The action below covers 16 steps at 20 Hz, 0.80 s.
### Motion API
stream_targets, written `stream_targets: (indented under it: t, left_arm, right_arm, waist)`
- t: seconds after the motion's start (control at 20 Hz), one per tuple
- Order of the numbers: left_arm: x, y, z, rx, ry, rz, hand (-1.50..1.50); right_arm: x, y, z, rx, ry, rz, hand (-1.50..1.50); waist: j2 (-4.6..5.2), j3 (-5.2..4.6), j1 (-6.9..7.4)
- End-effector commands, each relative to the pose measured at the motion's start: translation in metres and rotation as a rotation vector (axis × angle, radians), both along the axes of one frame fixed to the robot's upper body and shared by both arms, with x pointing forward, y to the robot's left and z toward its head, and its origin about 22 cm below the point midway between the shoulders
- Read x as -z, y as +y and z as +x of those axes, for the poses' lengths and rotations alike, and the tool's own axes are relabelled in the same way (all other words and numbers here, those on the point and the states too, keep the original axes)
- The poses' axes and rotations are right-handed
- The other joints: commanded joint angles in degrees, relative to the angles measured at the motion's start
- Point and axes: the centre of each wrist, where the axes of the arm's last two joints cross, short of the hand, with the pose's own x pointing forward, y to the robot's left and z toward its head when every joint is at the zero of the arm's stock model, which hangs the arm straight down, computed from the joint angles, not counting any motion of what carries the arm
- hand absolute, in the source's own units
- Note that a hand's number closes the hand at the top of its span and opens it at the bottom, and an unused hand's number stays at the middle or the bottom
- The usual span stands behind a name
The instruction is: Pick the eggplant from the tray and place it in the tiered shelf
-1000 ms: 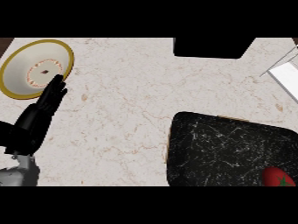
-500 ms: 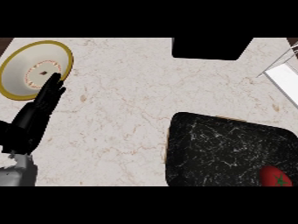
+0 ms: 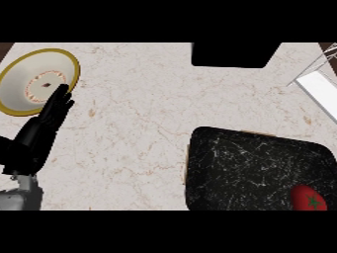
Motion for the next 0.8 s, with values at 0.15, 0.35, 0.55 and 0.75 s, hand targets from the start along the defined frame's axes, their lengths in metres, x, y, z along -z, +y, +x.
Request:
stream_targets:
  t: [0.15, 0.35, 0.55, 0.75]
  left_arm:
    - [-0.004, 0.013, -0.001, -0.016, -0.003, 0.011, 0.00]
    - [-0.005, 0.004, 0.001, -0.025, 0.001, 0.008, 0.00]
    - [-0.009, 0.015, -0.008, -0.018, -0.004, 0.015, 0.00]
    - [0.005, 0.010, -0.011, -0.025, 0.017, 0.002, 0.00]
  right_arm:
    - [0.026, -0.014, -0.007, 0.298, -0.025, -0.137, 1.50]
    - [0.051, -0.033, -0.011, 0.308, 0.615, -0.032, -1.50]
    - [0.005, -0.024, -0.009, 0.464, 0.383, -0.018, -1.50]
    - [-0.011, -0.007, -0.006, 0.394, 0.270, -0.091, -1.50]
  waist:
    - [0.74, 0.84, -0.59]
    - [0.31, 0.68, -1.50]
    - [0.29, 0.83, -0.71]
    - [0.27, 0.84, -1.05]
